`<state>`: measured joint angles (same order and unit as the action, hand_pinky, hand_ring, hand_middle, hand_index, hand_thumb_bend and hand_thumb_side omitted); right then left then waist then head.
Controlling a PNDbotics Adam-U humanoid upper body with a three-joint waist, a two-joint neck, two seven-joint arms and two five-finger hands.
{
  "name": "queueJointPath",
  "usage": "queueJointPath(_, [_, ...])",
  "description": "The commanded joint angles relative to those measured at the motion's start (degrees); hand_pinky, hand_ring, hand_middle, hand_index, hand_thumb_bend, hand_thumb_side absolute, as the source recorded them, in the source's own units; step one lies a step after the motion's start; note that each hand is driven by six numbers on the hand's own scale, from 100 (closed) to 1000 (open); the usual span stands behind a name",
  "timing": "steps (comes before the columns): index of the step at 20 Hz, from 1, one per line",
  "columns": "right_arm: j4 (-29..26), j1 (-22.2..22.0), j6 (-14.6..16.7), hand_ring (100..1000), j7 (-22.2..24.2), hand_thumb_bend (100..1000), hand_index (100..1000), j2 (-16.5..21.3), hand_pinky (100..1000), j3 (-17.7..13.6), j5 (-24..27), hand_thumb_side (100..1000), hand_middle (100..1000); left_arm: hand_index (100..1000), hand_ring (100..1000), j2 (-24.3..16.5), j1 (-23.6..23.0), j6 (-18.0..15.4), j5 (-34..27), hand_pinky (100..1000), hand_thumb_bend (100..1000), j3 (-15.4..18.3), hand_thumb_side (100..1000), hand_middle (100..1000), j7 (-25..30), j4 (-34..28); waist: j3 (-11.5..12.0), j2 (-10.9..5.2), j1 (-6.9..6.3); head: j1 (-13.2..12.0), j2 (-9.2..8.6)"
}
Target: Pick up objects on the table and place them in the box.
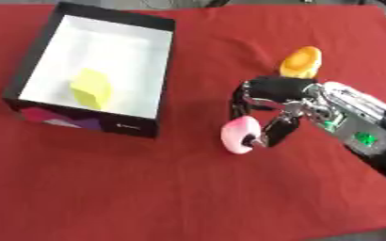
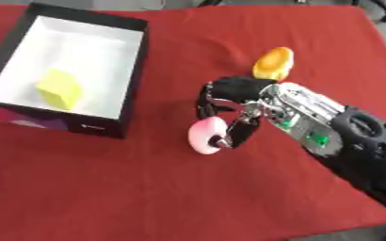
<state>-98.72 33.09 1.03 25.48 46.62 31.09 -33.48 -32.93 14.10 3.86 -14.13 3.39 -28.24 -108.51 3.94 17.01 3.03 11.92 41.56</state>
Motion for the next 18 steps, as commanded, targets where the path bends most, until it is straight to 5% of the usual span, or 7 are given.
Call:
queueJointPath(1, [-1.4,0.6,0.0,537,-1.3,384,566,1.6,709,-0.9,0.5,100,491,824,685,-1.0,0.3,-0.1,0.0,830,812,0.9,590,742,-0.4,-0.9,0.1,-0.38,0.15,0.1,-0.36])
queueJointPath(12, [-14.5,0.2,-1.3,539,1.3,388,567,7.5,720,-5.4,9.1,100,492,823,684,-1.6,0.0,-0.2,0.0,830,813,1.0,589,740,-0.6,-0.9,-0.1,-0.85,0.5,0.0,-0.07])
queueJointPath(18, [-15.9,2.9,-0.8,542,0.4,386,569,7.9,727,-8.6,14.3,100,497,822,683,-1.7,-0.1,-0.2,0.0,829,814,1.1,590,740,-0.8,-1.0,-0.2,-1.03,0.48,0.1,-0.06])
